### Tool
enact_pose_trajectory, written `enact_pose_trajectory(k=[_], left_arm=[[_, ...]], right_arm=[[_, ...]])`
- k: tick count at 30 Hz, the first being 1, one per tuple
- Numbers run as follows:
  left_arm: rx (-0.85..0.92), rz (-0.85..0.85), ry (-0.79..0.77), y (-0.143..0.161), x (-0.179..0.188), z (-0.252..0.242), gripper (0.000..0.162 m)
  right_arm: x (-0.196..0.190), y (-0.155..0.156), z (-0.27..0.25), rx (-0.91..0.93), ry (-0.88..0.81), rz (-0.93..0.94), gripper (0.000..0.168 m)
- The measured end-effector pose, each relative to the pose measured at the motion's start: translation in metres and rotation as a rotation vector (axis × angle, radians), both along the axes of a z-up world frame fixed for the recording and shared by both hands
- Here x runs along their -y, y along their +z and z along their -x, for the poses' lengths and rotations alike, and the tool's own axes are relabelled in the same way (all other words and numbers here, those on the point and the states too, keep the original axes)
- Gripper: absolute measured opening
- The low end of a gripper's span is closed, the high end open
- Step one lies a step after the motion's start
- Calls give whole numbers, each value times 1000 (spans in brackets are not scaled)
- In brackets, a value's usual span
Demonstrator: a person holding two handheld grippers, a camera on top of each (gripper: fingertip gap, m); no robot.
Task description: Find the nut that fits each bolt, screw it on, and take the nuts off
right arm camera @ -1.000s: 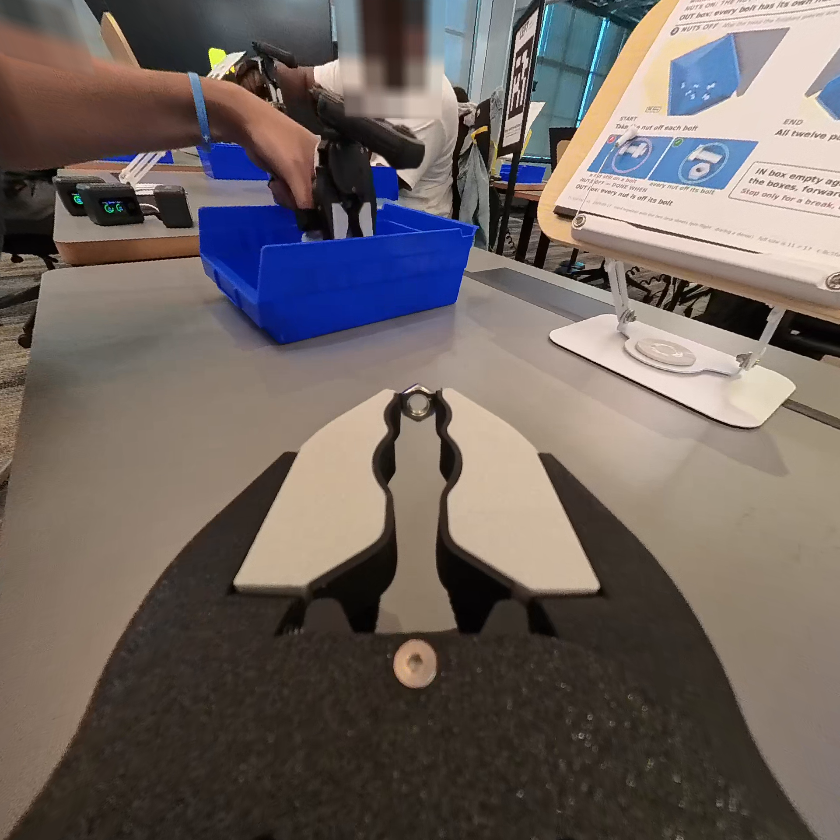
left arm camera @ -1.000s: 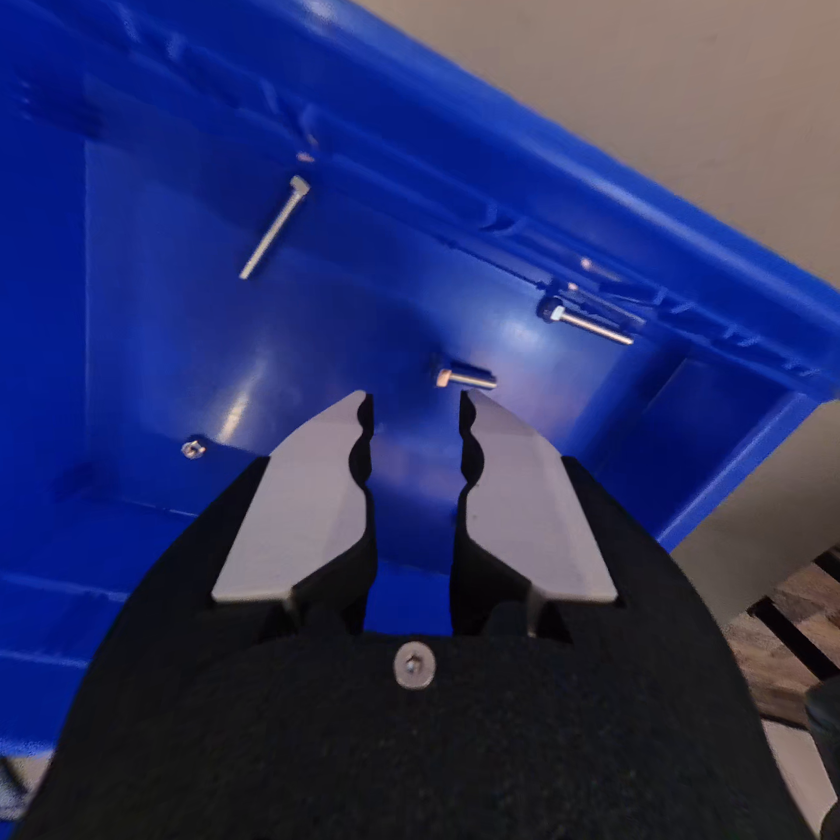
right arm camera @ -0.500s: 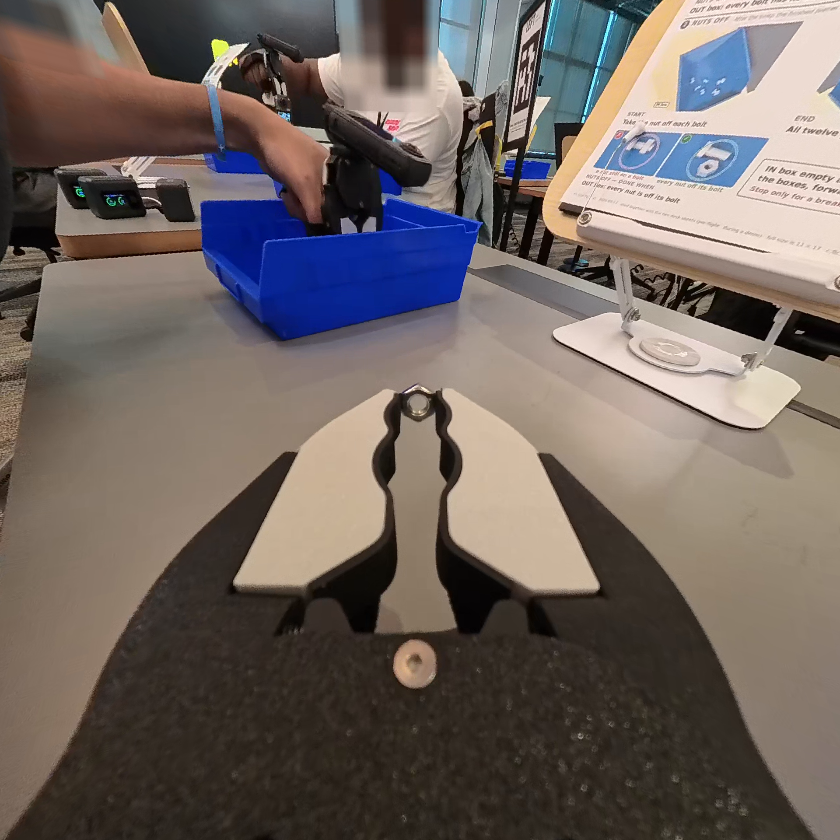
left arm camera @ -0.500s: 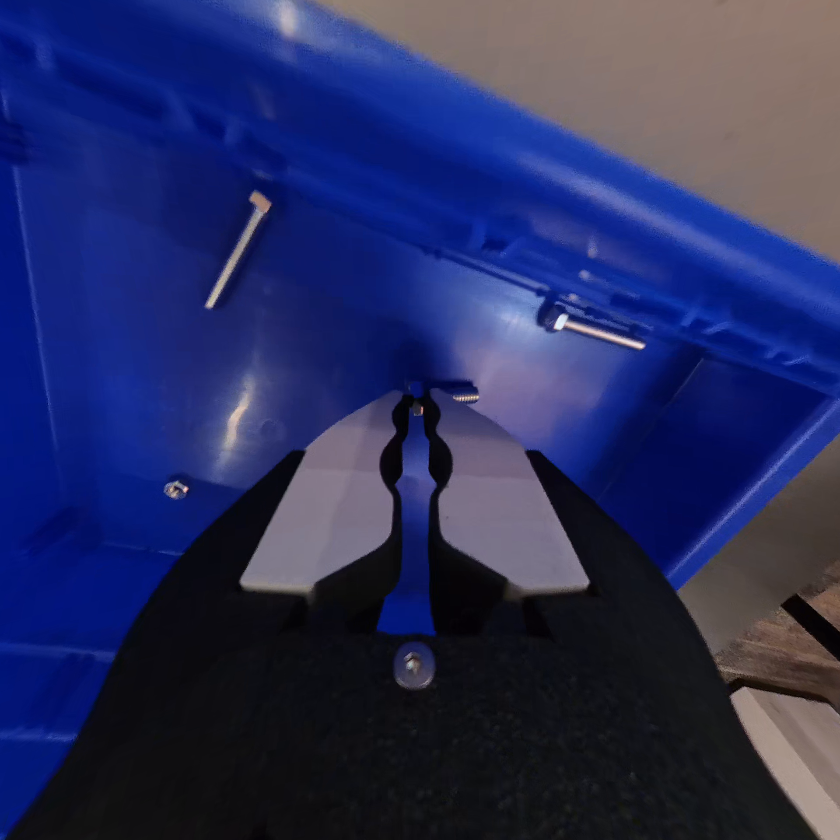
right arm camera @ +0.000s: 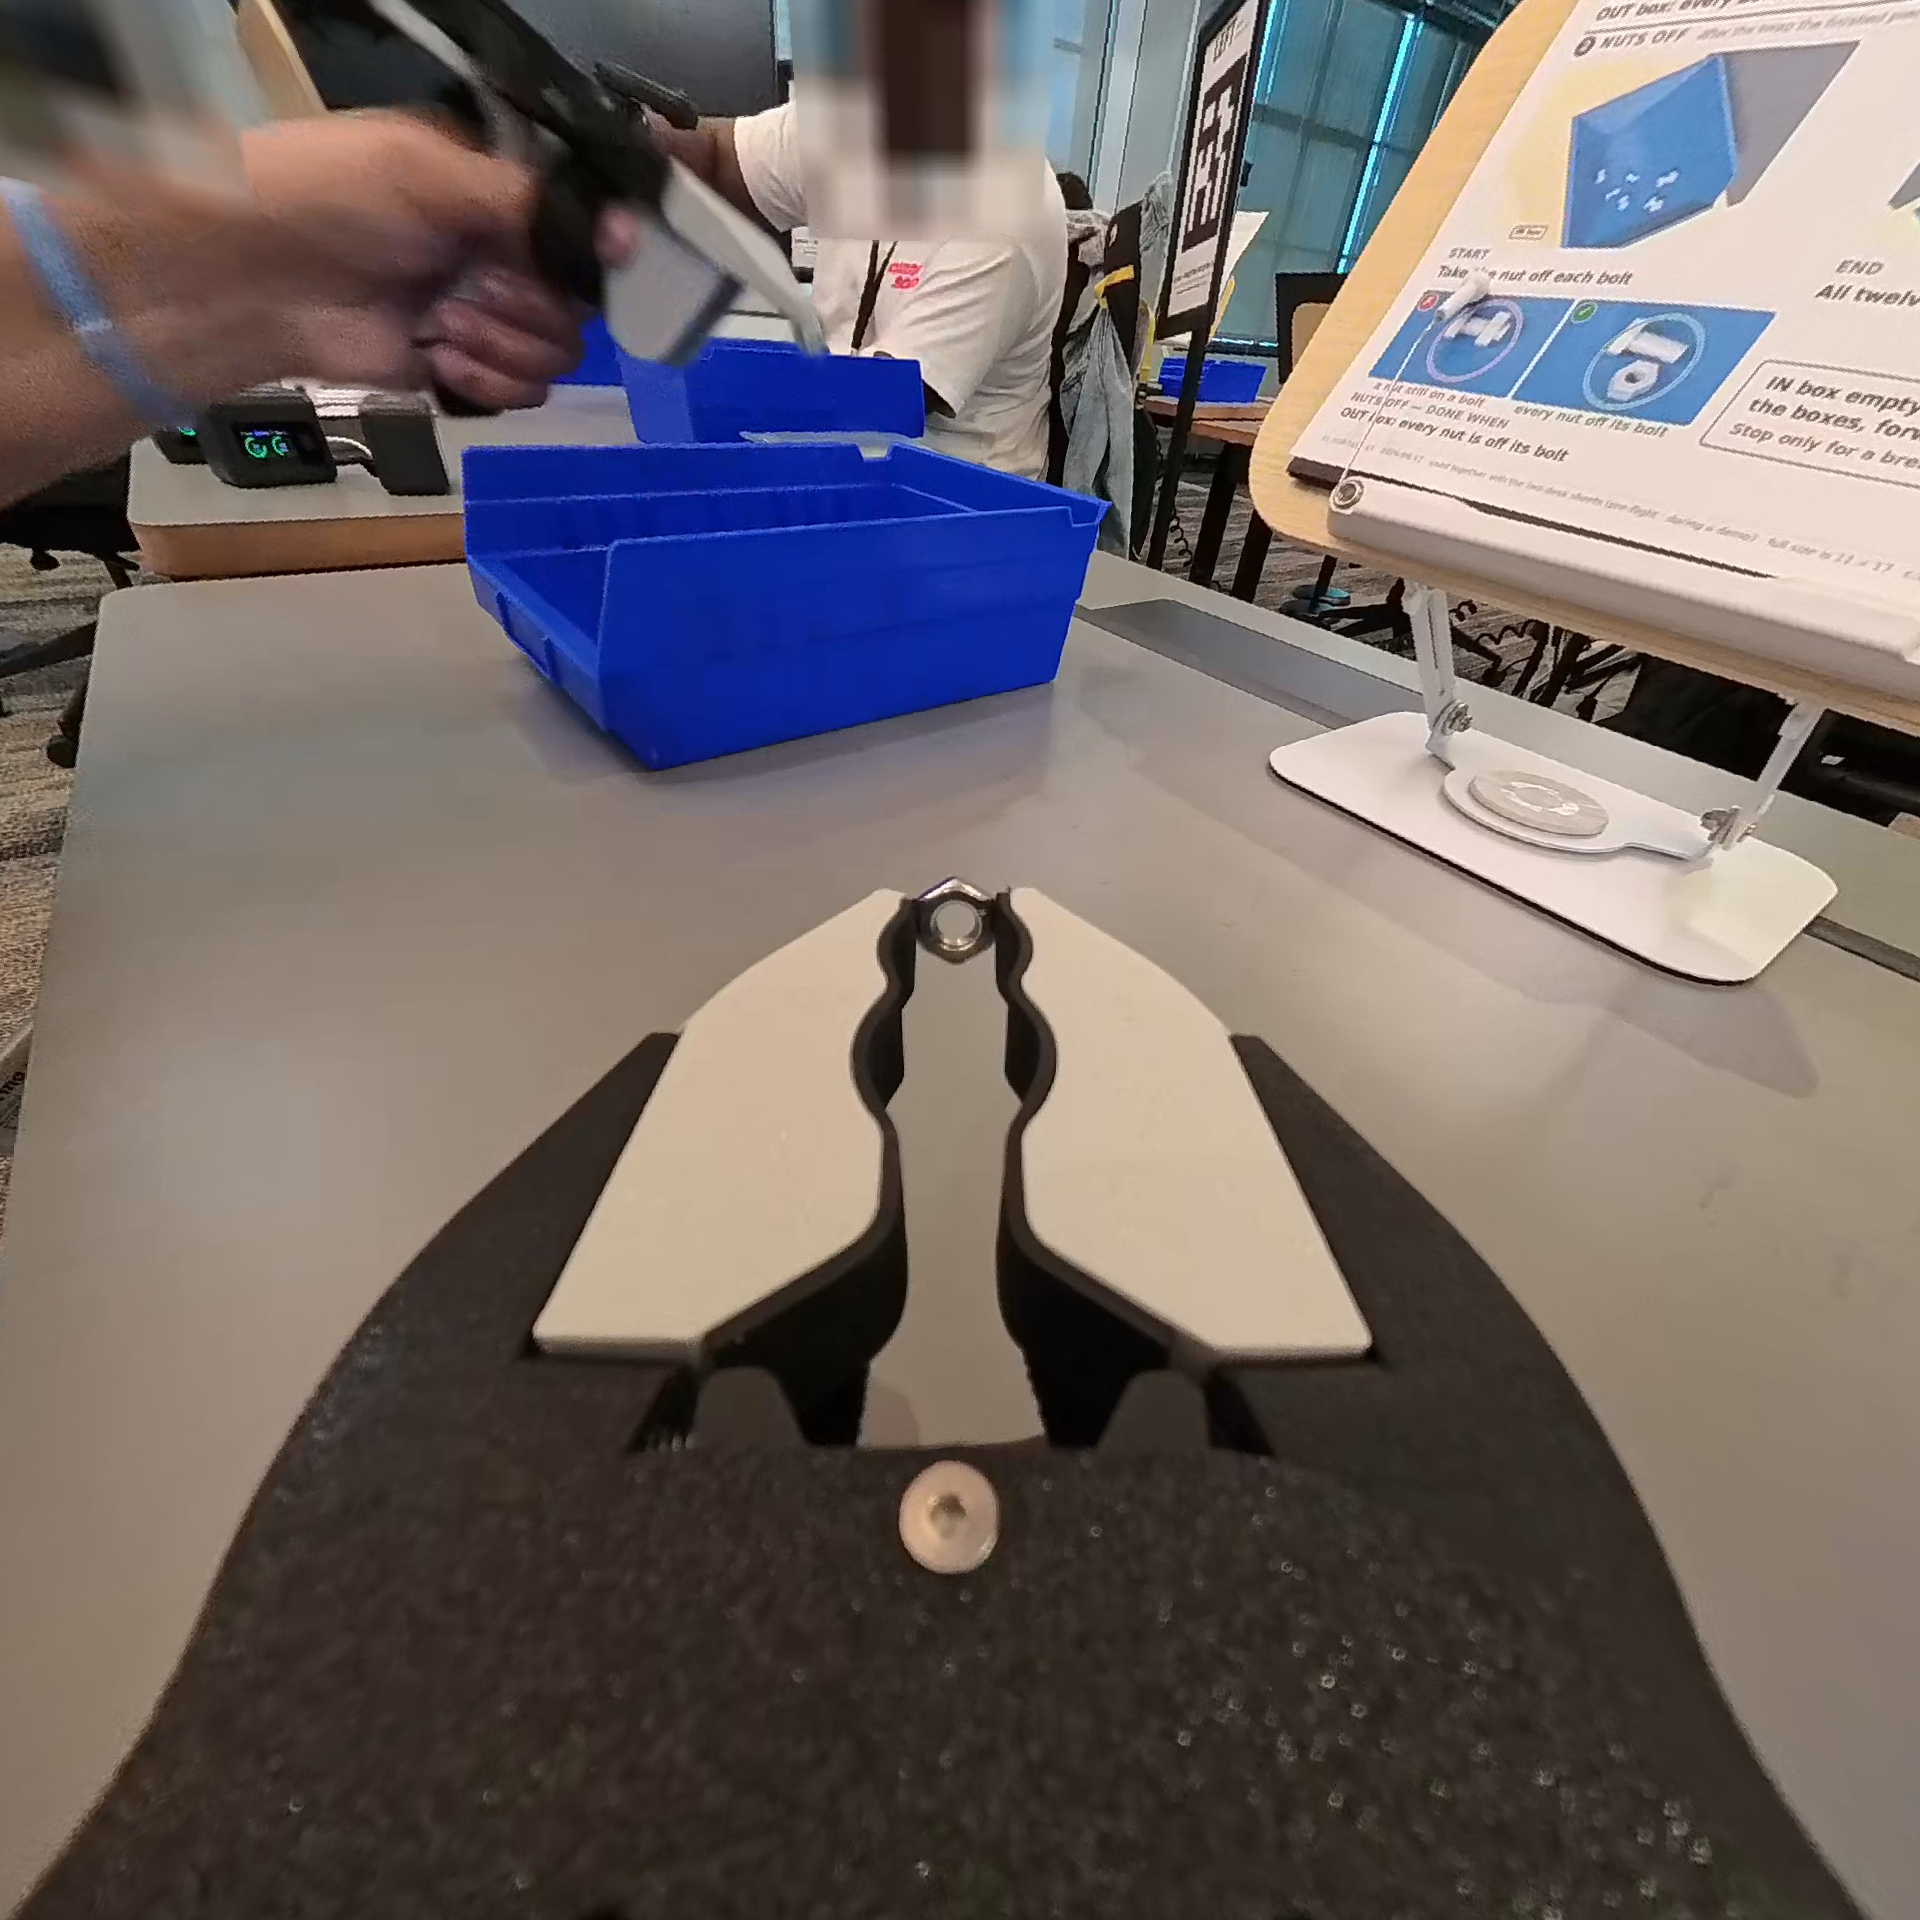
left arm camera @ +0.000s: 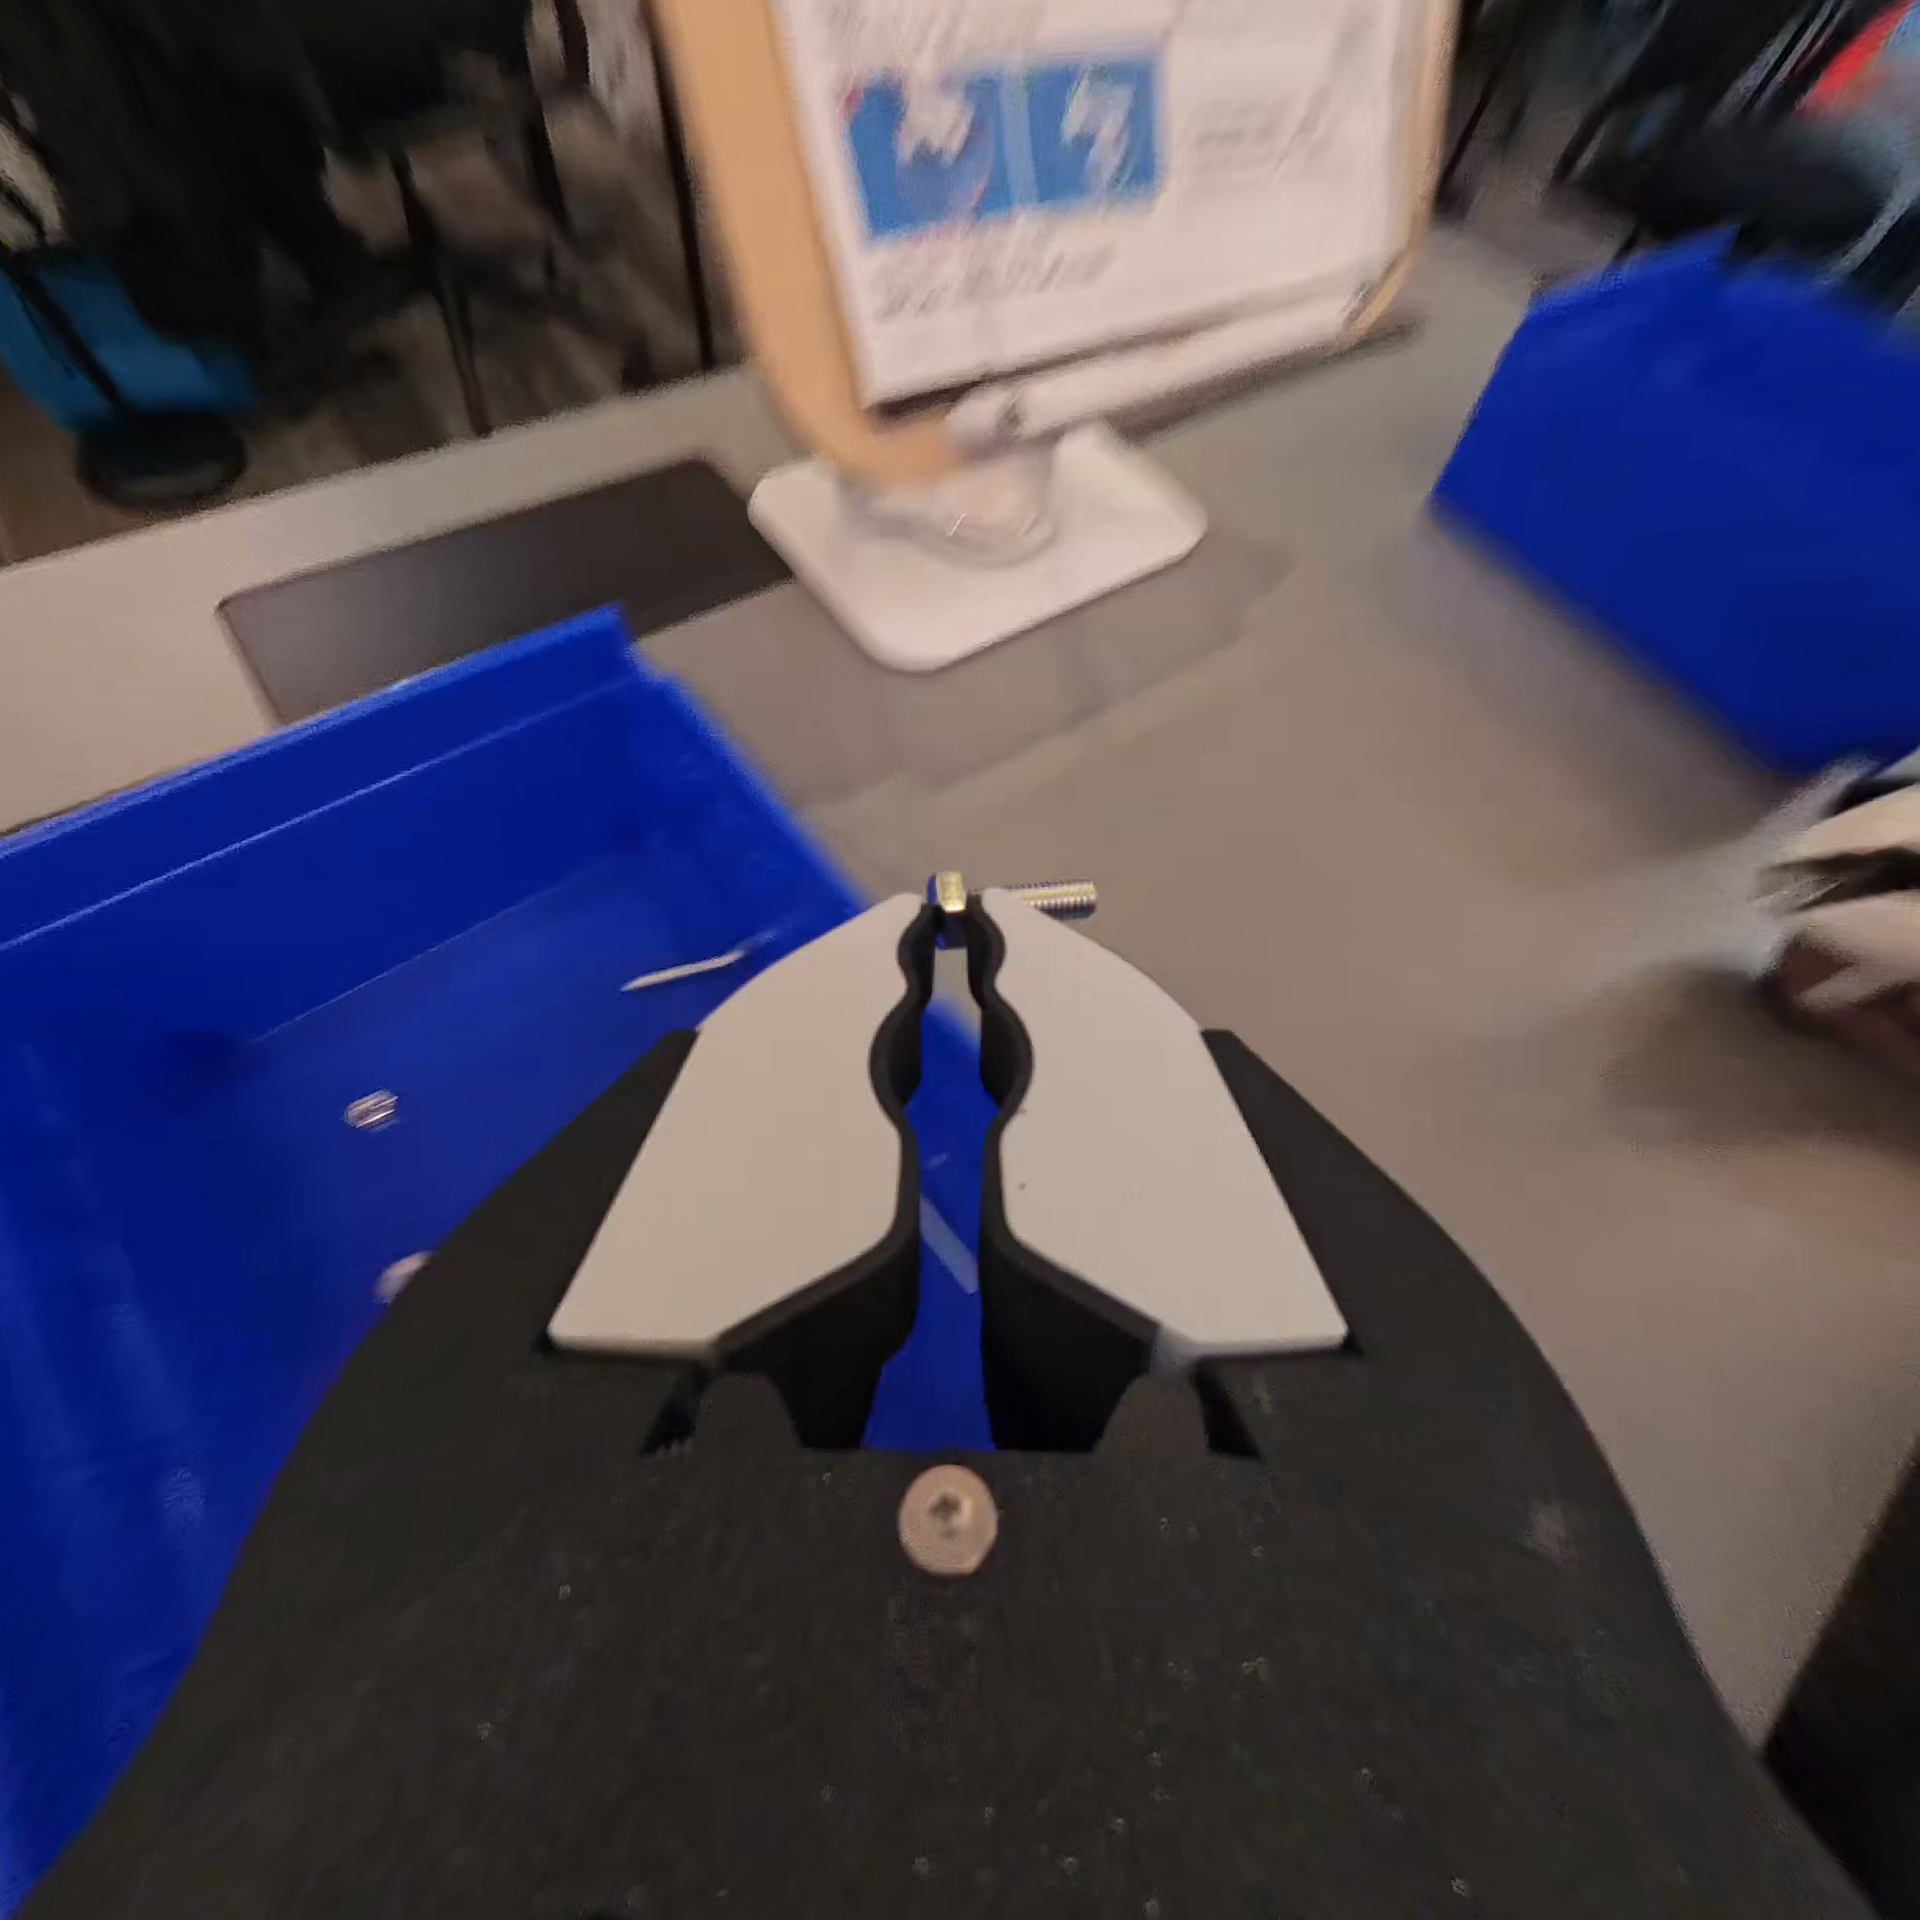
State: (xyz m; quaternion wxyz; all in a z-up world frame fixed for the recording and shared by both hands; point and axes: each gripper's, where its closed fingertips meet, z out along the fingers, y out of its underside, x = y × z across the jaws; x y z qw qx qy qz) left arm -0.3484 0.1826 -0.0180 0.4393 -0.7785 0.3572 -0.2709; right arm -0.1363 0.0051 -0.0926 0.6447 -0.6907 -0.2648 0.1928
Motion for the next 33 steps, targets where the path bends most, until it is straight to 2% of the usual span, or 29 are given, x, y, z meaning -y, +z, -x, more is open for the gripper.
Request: enact_pose_trajectory(k=[2,5,7,11,13,17,23,26,33], left_arm=[[71,-68,16,9,27,-24,5],[88,-182,76,5,51,-58,5],[97,-173,55,-4,66,-85,5],[94,-96,-35,-18,86,-127,5],[118,-43,-68,-19,92,-138,5],[164,11,-102,-18,102,-147,5],[188,35,-125,-12,107,-147,5],[182,36,-124,-13,107,-147,5],[182,84,-147,-17,108,-146,5]], right_arm=[[-1,1,0,-18,4,5,14],[-7,6,1,-71,4,12,14],[-10,17,9,-73,44,-6,14],[-25,45,25,263,64,-210,14],[-31,52,36,376,117,-296,14],[-44,62,43,436,156,-393,14],[-51,62,48,581,158,-438,14],[-49,70,52,574,157,-469,14],[-51,61,60,687,181,-488,14]])
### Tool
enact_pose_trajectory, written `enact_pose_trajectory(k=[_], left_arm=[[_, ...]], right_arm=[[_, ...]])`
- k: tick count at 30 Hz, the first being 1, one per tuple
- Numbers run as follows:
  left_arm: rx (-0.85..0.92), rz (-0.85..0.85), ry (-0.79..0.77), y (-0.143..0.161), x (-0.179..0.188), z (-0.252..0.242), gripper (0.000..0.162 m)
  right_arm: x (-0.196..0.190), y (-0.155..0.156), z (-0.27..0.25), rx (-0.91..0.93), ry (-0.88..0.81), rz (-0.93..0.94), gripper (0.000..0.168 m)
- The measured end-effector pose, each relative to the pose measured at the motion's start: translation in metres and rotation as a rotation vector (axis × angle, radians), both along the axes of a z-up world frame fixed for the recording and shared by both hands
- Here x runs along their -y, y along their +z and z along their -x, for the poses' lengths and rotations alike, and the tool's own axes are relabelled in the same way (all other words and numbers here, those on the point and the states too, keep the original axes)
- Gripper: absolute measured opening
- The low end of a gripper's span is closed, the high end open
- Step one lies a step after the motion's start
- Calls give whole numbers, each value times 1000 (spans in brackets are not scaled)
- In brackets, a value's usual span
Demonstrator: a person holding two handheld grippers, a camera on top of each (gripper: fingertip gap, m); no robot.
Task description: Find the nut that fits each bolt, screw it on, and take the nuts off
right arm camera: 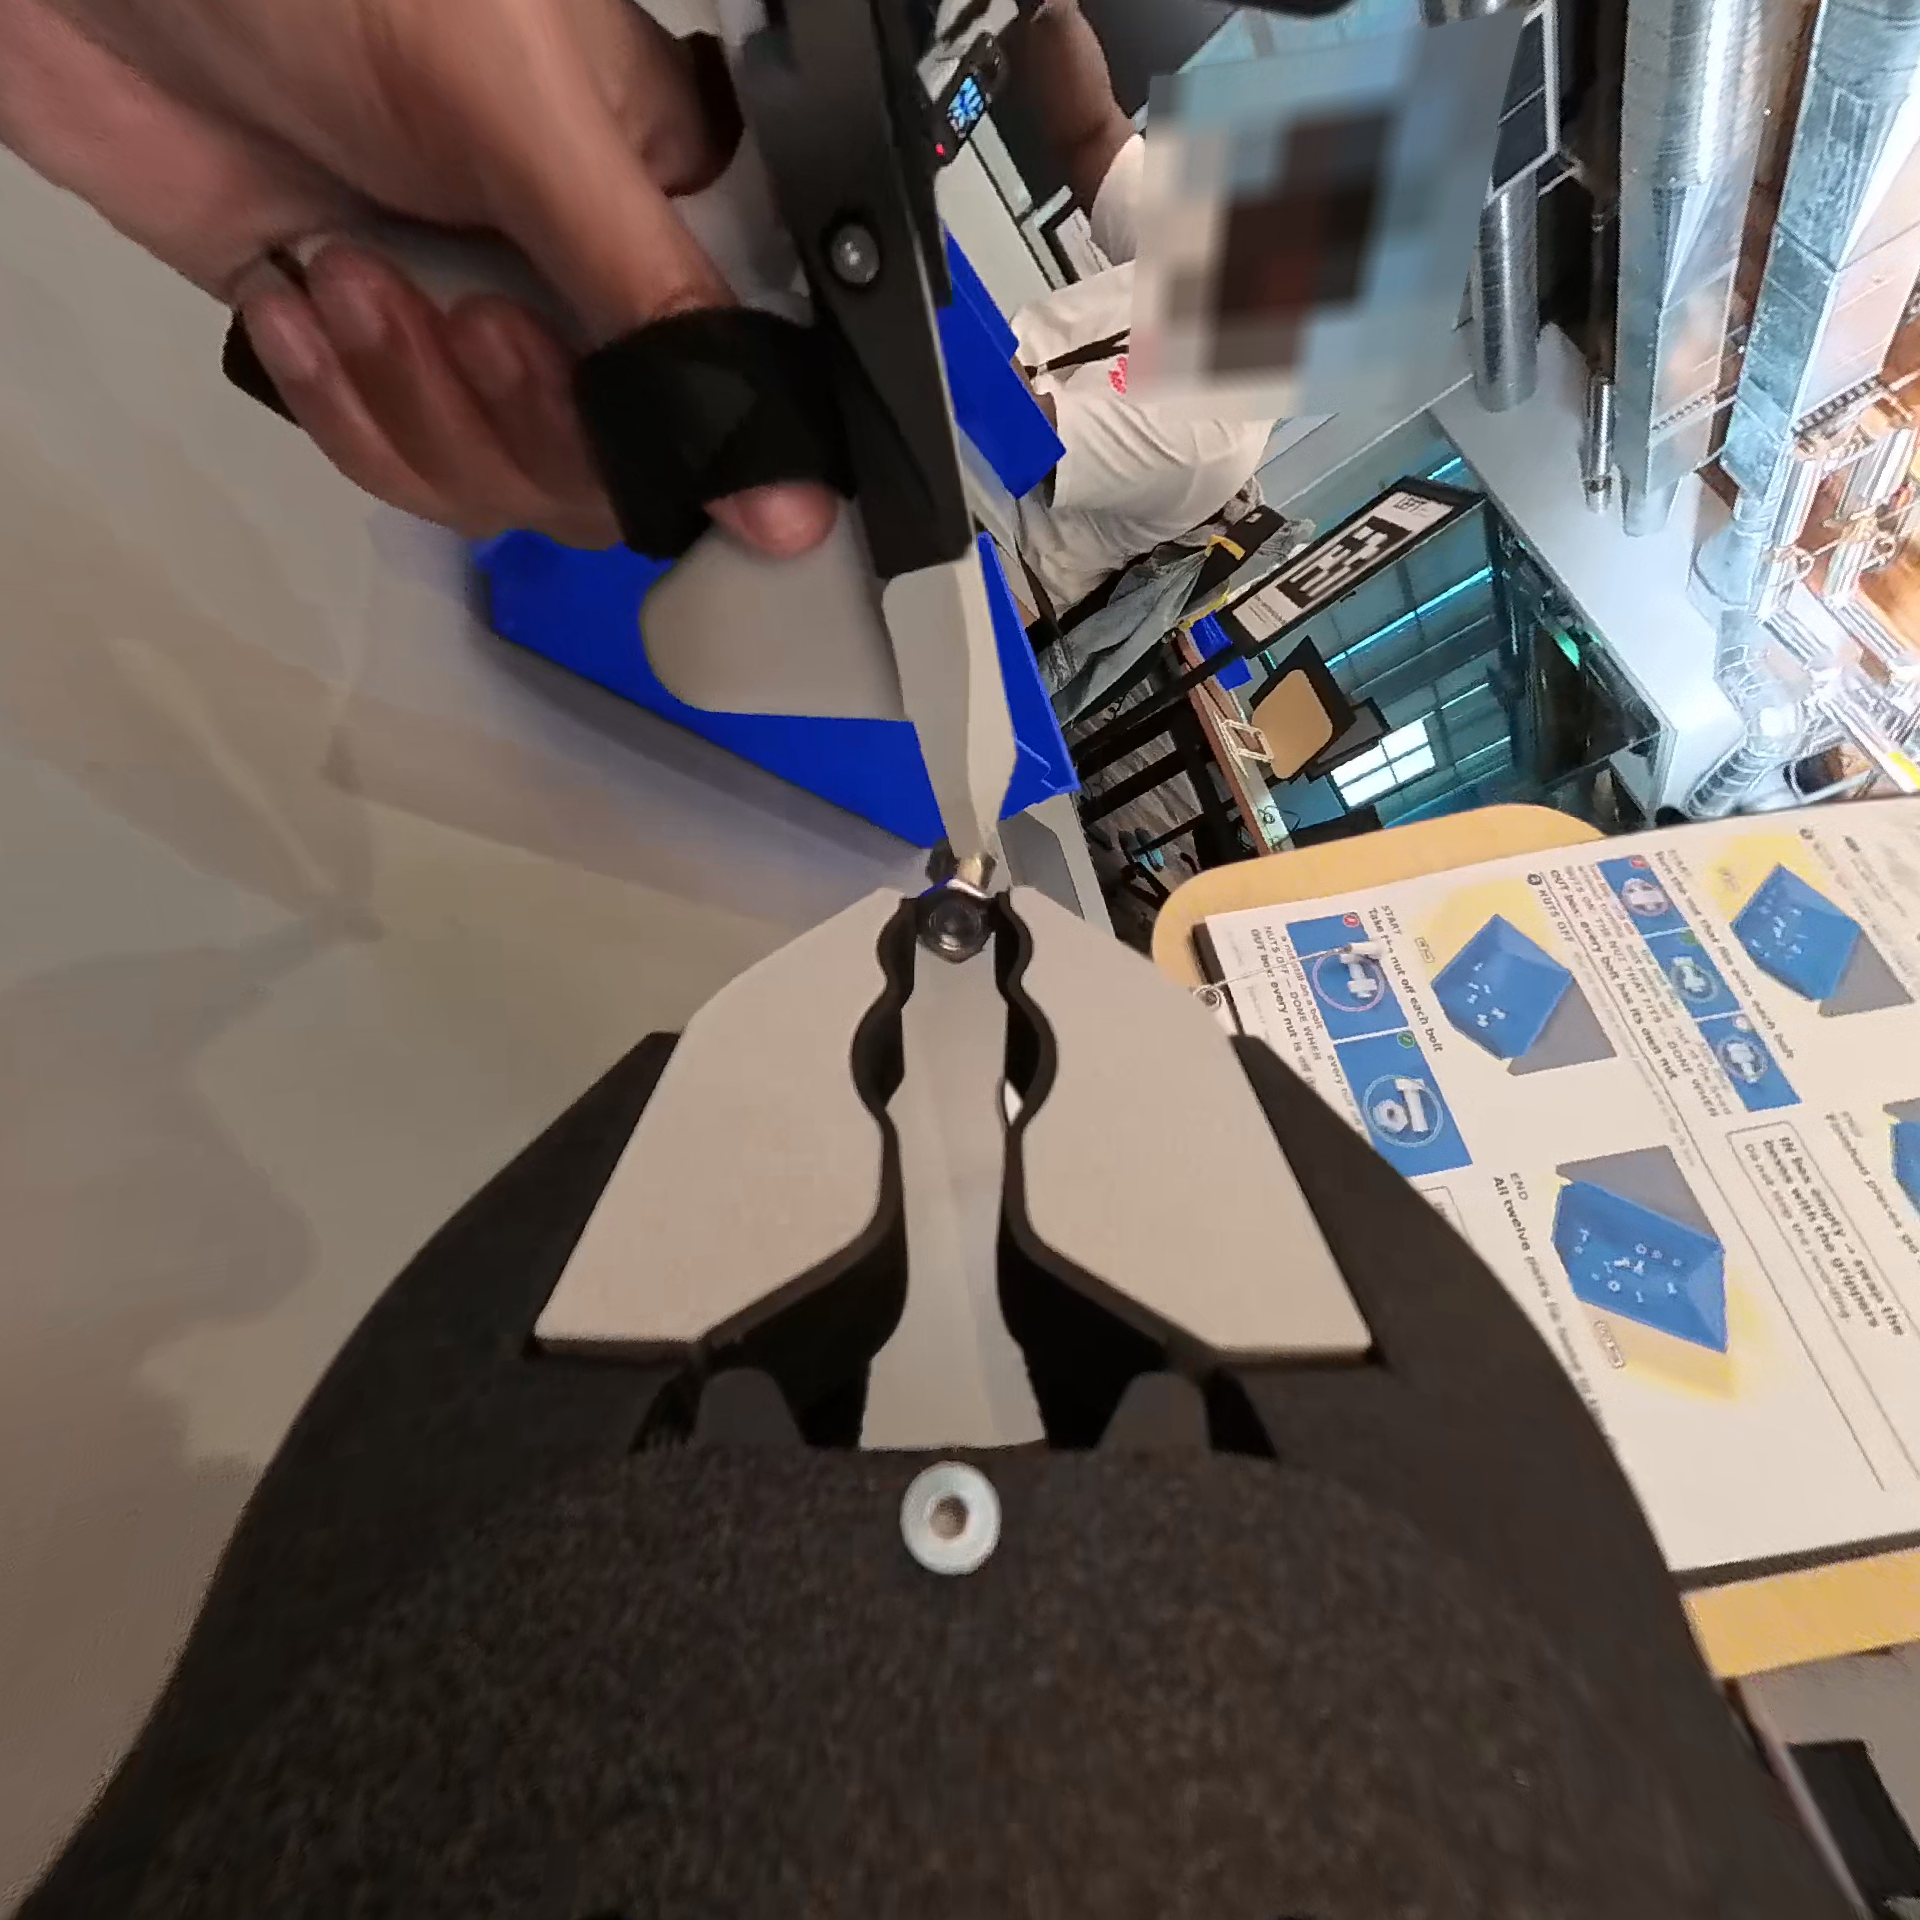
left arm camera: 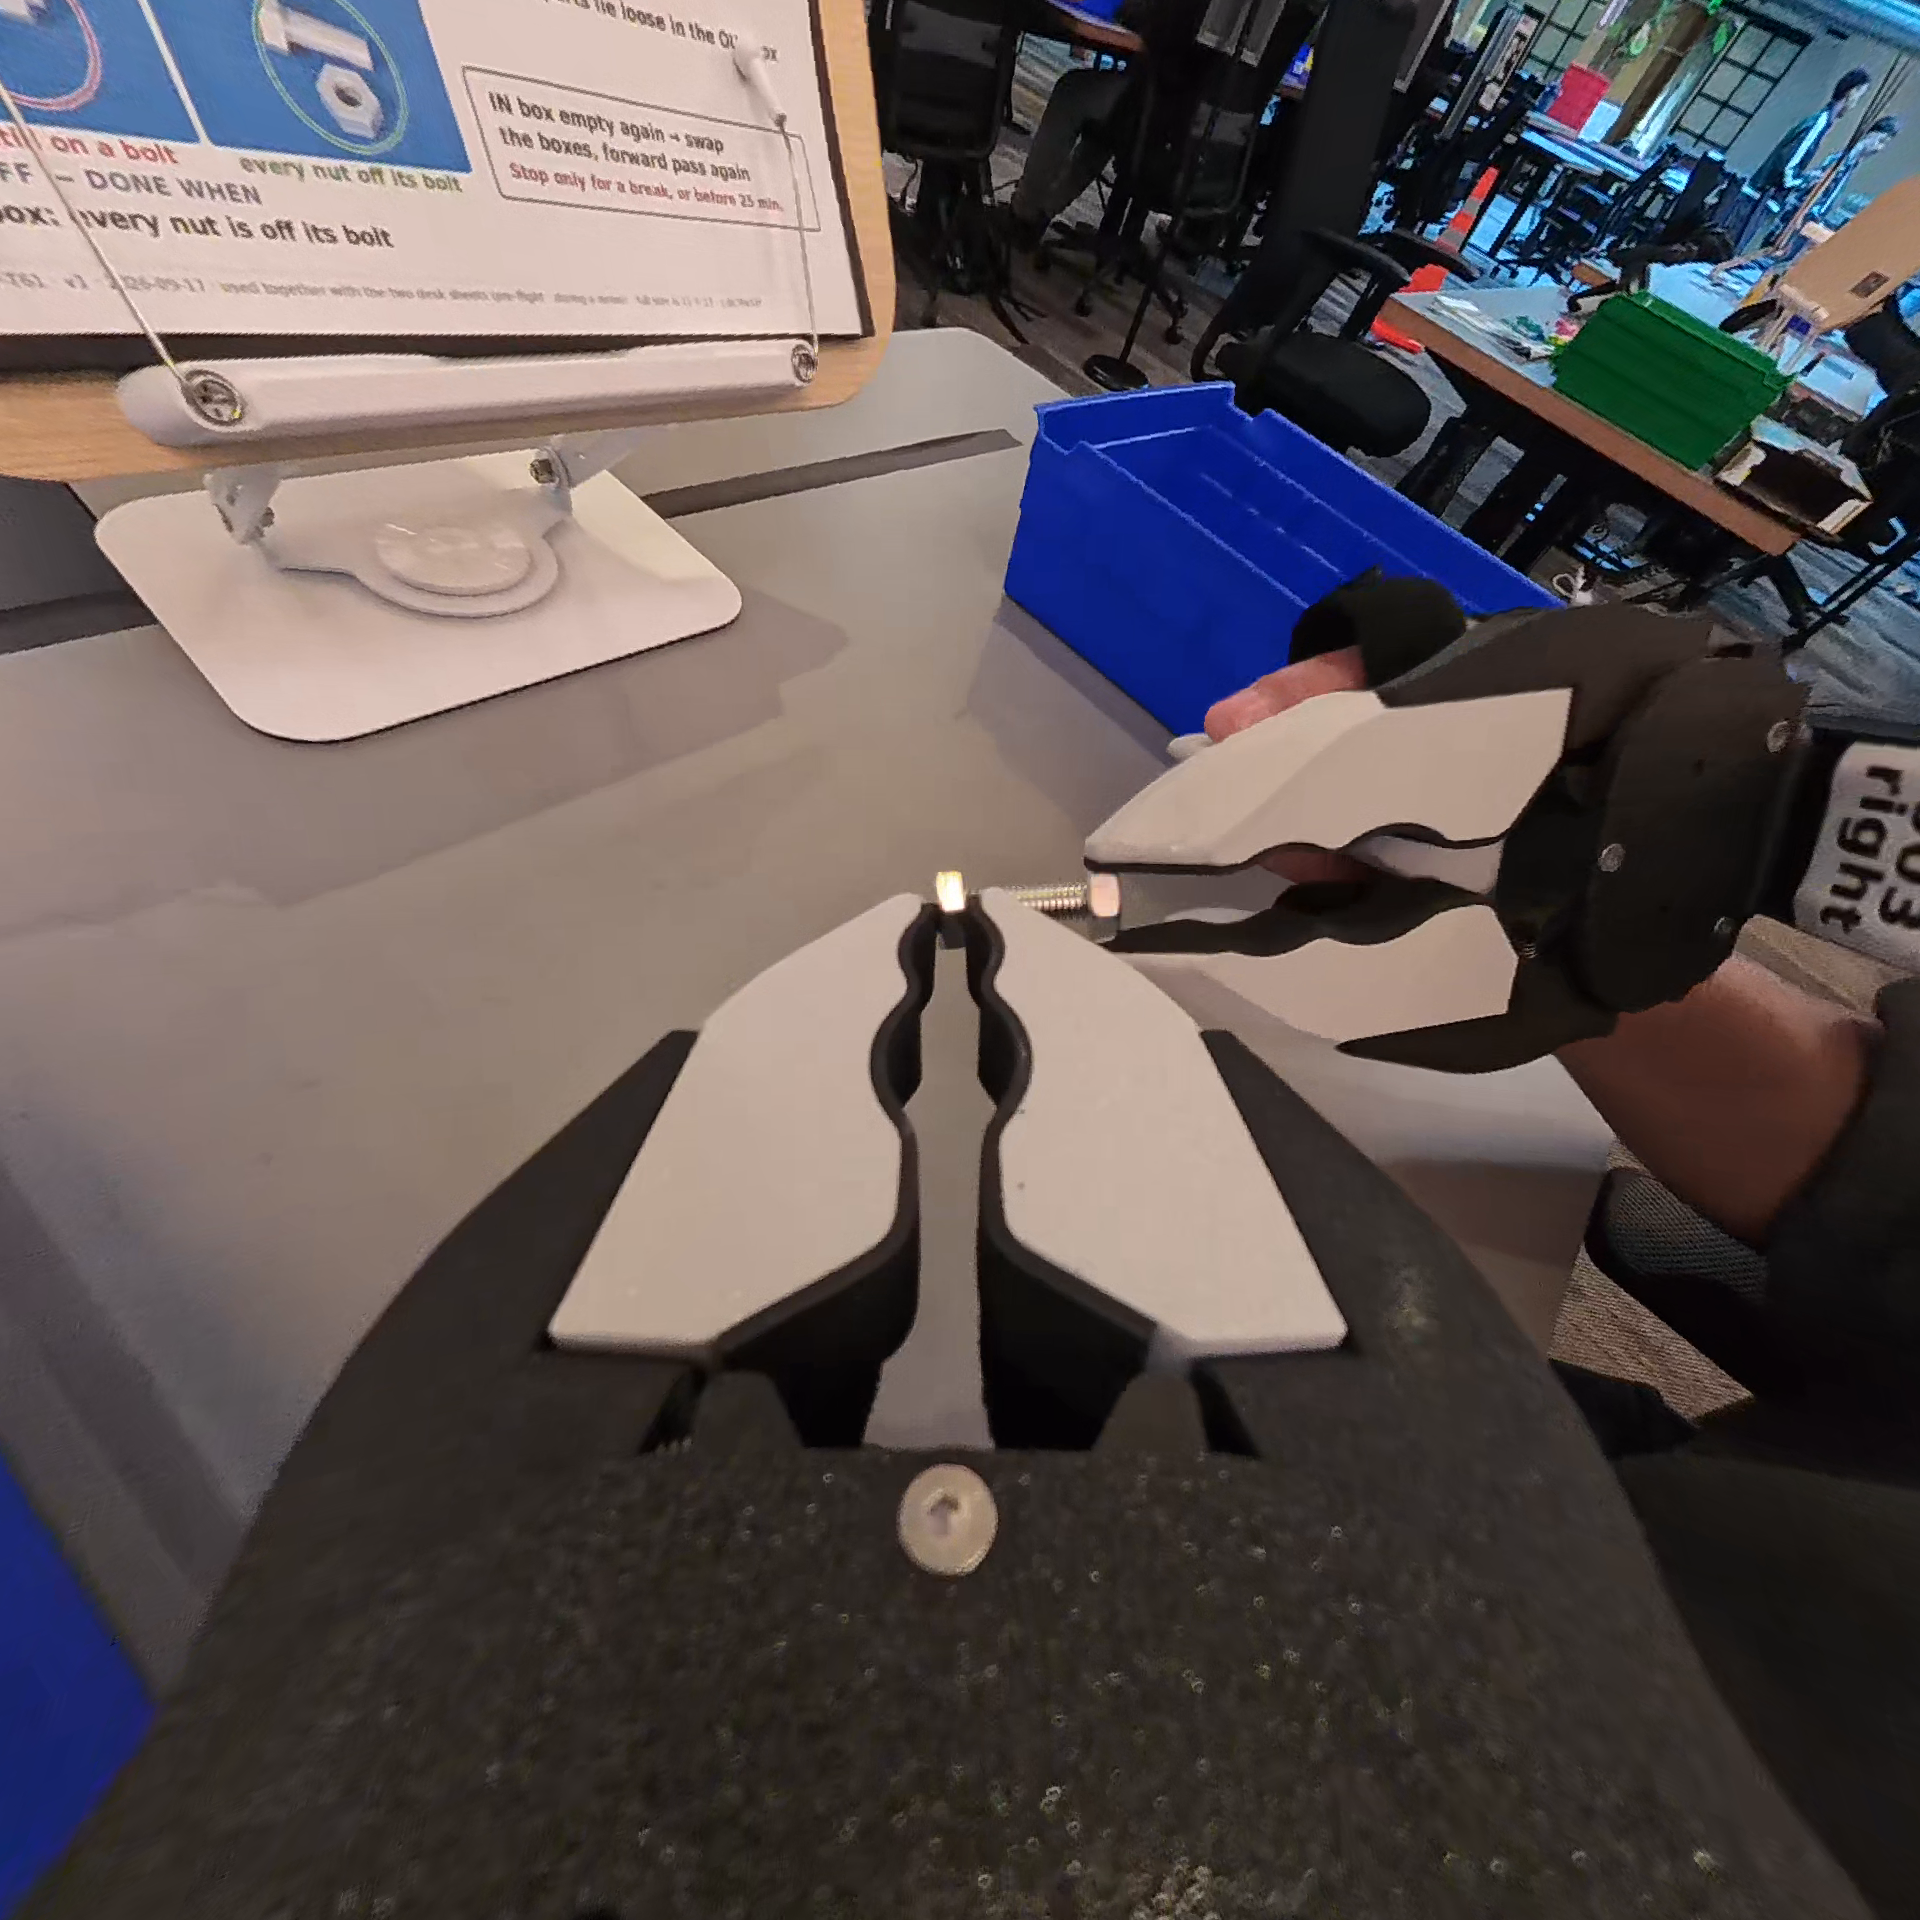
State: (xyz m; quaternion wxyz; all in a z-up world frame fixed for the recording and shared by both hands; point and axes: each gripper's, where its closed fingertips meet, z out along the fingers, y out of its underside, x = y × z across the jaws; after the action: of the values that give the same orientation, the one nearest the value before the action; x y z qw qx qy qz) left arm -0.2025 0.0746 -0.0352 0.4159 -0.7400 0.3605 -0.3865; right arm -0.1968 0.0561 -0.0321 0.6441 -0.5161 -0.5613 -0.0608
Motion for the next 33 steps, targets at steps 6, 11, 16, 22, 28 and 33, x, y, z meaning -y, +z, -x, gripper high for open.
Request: enact_pose_trajectory(k=[6,11,16,22,28,33], left_arm=[[1,94,-71,-7,4,4,5],[-53,135,-126,-19,9,6,4],[-60,93,-100,-18,6,5,4],[-27,30,-46,-10,1,4,4],[10,-13,-10,-4,-2,3,4],[16,-89,23,0,-3,2,4]], right_arm=[[3,-5,4,110,58,-55,14],[9,-20,9,346,131,-169,14],[5,-19,5,308,133,-107,14],[-1,-12,4,20,39,16,14],[-7,-4,1,-387,-58,279,14],[-9,-3,-2,-770,-75,558,14]])
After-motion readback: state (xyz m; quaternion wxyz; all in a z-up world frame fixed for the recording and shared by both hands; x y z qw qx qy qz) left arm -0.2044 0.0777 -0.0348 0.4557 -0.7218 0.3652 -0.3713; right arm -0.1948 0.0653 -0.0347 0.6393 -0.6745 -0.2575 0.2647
